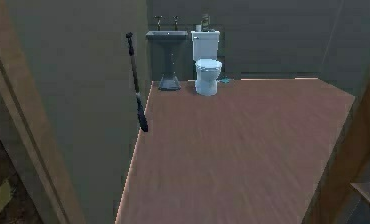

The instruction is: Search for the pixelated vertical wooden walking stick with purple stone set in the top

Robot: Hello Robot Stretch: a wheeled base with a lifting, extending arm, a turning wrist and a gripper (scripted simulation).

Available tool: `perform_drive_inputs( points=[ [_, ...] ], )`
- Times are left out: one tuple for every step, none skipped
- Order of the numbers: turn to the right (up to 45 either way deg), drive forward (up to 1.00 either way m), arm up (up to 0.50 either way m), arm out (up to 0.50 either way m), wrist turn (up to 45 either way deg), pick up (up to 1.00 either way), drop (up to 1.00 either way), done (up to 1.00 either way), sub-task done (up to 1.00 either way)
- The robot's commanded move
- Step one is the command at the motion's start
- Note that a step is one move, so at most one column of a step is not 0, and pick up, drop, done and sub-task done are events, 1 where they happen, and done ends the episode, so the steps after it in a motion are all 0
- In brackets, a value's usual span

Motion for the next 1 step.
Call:
perform_drive_inputs(
  points=[
    [0.0, 0.85, 0.00, 0.00, 0.0, 0.00, 0.00, 0.00, 0.00]
  ],
)
